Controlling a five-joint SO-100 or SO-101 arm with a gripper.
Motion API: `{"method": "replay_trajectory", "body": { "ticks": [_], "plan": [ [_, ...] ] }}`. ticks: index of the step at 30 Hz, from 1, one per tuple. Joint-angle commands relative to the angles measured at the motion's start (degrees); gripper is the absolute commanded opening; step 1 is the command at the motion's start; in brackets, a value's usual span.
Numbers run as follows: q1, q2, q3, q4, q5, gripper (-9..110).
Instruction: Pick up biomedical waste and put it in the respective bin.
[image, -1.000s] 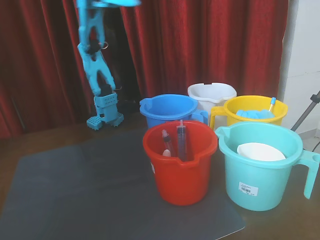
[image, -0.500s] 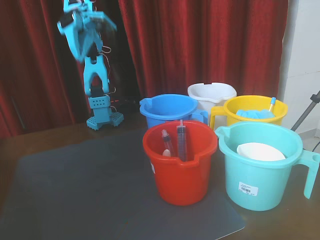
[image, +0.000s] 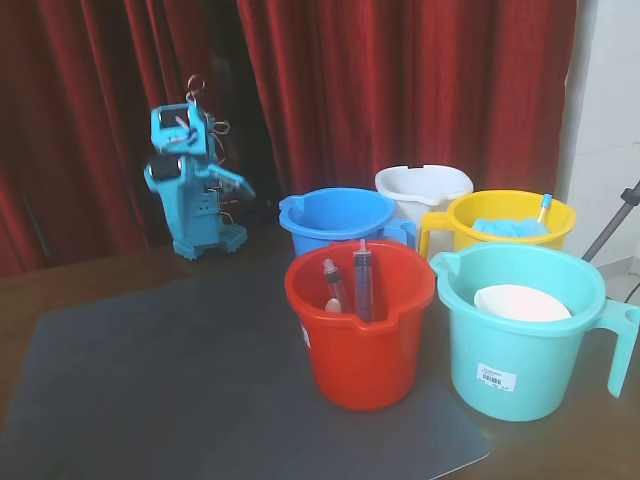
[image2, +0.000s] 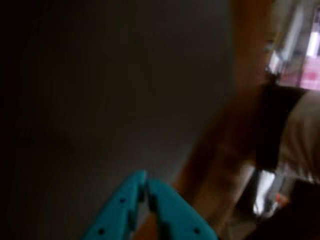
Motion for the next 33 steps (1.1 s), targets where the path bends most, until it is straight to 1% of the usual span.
{"method": "replay_trajectory", "body": {
  "ticks": [1,7,12,16,18,21,25,33],
  "plan": [
    [-0.4,10.9,3.2,0.0,0.2,0],
    [-0.3,6.5,2.9,9.6,0.1,1],
    [-0.1,6.0,2.9,11.2,0.1,1],
    [6.8,5.2,3.1,11.5,0.1,0],
    [11.5,5.2,3.1,13.8,0.1,1],
    [15.6,5.9,3.1,19.0,0.5,0],
    [15.6,6.2,2.0,26.7,0.8,0],
    [15.6,6.2,2.0,26.9,0.9,0]
  ]
}}
